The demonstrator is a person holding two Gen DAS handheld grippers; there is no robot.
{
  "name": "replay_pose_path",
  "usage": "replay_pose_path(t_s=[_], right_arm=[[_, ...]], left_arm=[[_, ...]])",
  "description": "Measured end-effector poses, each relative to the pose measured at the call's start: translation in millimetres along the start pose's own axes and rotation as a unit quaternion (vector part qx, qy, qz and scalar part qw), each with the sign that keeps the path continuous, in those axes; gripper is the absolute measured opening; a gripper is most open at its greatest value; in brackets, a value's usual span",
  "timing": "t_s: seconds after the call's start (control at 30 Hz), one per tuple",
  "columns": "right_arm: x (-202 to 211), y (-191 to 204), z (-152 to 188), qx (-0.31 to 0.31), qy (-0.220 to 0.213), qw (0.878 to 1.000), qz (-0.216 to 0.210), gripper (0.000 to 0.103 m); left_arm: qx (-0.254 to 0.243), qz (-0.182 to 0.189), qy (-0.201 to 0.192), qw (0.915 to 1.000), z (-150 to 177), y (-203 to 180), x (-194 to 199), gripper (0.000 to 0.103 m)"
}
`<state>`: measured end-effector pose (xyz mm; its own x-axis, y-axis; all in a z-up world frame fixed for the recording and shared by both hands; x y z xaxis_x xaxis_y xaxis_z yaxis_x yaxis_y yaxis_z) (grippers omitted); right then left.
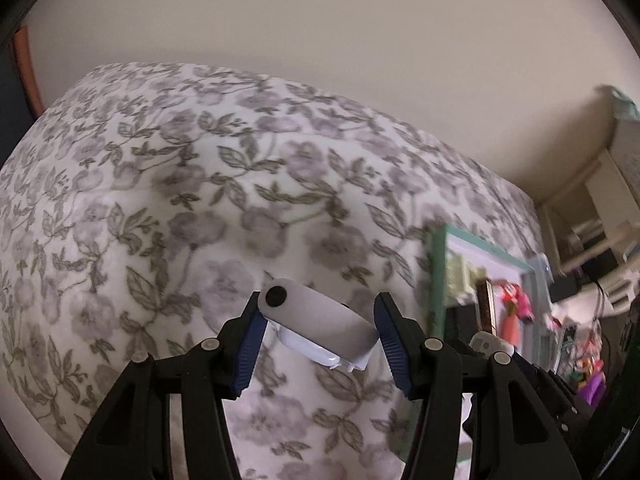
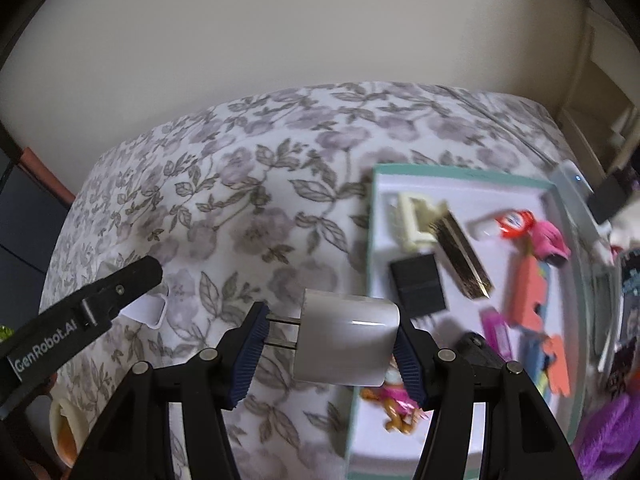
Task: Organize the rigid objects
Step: 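Carry the flash drive with the left tool while the right tool carries the charger plug to the tray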
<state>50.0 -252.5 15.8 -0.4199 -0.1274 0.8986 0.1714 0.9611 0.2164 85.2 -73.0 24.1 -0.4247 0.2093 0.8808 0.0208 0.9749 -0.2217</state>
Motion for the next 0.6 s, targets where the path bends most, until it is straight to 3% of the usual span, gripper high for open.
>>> replay_pose_path(t_s=[0.2,0.37,0.6], right_arm=[[13,-36,17,-0.039,0.007,0.999,0.016,0.063],[19,-64,28,-0.061,0.019,0.997,0.031,0.063],[27,-104,41,-0.098,0.033,0.993,0.052,0.063]], left_arm=[[-0.032,0.024,0.003,0.9992,22,-23,6,0.057],[-0.051,0.069,0.013,0.9962,39,-46,9,0.057],[-0.101,0.087,0.028,0.9906,61,-81,6,0.057]])
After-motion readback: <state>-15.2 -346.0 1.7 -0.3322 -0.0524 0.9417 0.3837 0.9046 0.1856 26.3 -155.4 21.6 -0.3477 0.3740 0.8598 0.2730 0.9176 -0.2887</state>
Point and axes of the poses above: each gripper's, at about its wrist camera, not at the fingertips, and x roughly against the way its jaws point, y to its left, z to its underside, the point moved 3 cm from there along -x, roughly the way its jaws point, and after that the axes turned 1 degree about -z, right-handed, at the moved point
